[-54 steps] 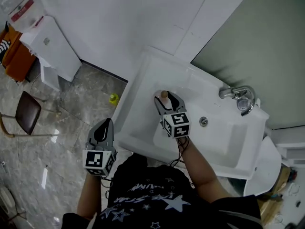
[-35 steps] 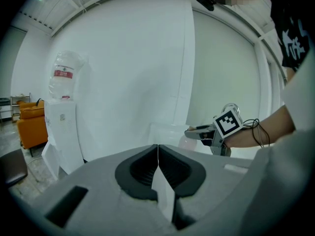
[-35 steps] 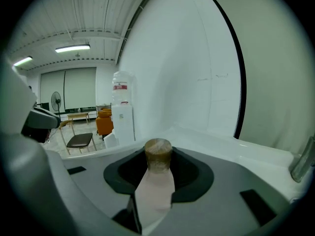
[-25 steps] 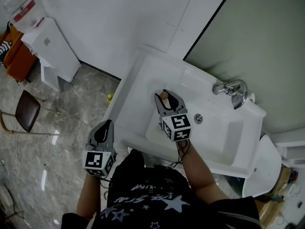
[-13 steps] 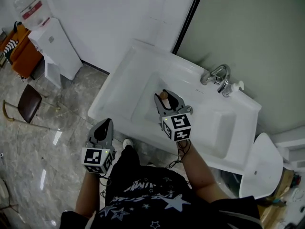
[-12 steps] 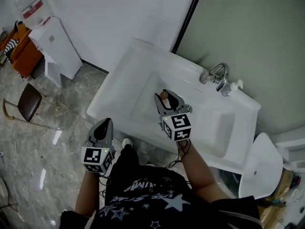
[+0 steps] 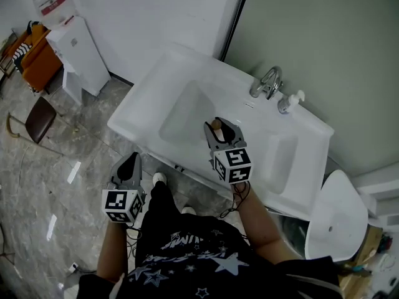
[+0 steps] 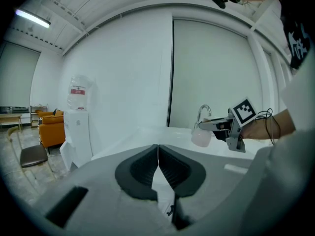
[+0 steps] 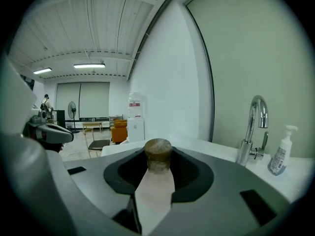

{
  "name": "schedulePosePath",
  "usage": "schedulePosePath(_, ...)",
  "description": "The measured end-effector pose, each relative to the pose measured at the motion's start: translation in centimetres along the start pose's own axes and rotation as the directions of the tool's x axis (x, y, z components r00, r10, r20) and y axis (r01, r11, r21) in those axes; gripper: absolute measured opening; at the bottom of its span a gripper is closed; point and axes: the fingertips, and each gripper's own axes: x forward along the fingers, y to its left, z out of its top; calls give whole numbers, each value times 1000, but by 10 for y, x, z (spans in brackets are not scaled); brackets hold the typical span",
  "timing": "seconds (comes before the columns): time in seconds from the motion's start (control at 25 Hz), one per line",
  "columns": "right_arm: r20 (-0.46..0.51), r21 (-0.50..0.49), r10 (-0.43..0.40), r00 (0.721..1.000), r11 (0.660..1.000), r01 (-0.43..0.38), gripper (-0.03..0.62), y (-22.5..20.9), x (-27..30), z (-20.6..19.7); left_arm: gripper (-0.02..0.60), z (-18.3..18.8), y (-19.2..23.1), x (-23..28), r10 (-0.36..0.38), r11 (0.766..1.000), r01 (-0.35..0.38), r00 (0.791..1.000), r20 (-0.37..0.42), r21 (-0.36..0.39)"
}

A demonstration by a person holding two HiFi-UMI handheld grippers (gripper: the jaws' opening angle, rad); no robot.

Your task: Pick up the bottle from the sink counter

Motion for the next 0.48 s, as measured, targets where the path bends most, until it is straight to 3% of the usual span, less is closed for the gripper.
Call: schedulePosePath(0.48, -9, 10, 14, 1000, 1000, -14, 141, 6, -58, -24, 21, -11, -38, -46, 40, 999, -40, 999, 15, 17)
